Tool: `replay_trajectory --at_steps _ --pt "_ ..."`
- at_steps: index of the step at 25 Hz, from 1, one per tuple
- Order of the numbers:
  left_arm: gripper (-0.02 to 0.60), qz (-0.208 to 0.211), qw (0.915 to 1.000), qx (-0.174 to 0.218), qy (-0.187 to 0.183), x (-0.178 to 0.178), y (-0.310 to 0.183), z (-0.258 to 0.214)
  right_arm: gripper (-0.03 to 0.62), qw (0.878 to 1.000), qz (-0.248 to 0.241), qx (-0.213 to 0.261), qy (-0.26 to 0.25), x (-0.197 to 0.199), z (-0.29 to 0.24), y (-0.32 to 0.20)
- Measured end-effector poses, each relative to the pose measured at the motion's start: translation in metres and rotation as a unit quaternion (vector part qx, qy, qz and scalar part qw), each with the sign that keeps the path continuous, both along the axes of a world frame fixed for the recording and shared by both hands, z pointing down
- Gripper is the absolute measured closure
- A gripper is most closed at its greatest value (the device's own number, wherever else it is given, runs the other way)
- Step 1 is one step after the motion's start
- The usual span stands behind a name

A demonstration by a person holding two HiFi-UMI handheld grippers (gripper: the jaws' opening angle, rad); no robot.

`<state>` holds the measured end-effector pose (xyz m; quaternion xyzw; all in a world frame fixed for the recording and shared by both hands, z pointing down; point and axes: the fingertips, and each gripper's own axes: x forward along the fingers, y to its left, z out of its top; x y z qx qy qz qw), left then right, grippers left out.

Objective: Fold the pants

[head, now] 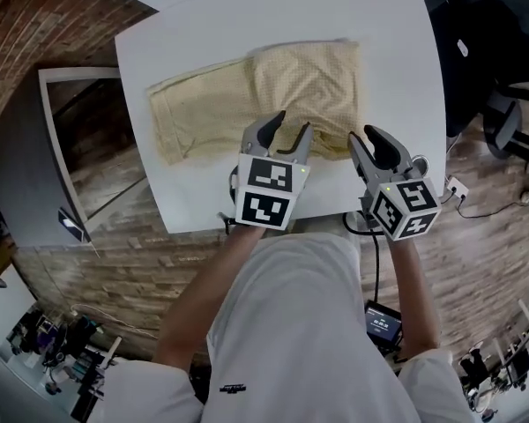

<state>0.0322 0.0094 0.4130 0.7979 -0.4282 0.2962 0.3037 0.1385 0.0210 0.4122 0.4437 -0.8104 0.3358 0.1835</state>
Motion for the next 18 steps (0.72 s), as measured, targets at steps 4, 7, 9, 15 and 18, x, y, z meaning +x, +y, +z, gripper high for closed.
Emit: replay_trajectory --at_steps 4,7,9,15,18 --pt "0.397 0.037 0.9987 0.026 -0.022 0.040 0.015 -0.011 0.441 1.000 0.003 -0.012 -0.020 0.026 -0.001 -0.024" --pt "0.397 0.054 0.9978 0.026 -0.029 0.069 0.027 -0.012 0.430 0.999 -0.012 -0.029 -0.028 0.041 0.002 -0.037" --pt "0.397 0.060 0.9976 0.021 -0.027 0.086 0.035 -0.011 0.427 0.998 -0.026 -0.048 -0.037 0.046 0.007 -0.044" --pt "0.397 0.103 0.9911 0.023 -0.081 0.125 0.049 0.003 0.424 0.992 -0.068 -0.091 -0.057 0.054 0.024 -0.064" --pt "0.396 0.102 0.9903 0.003 -0.094 0.139 0.045 0.020 0.420 0.988 -0.094 -0.102 -0.065 0.052 0.031 -0.075"
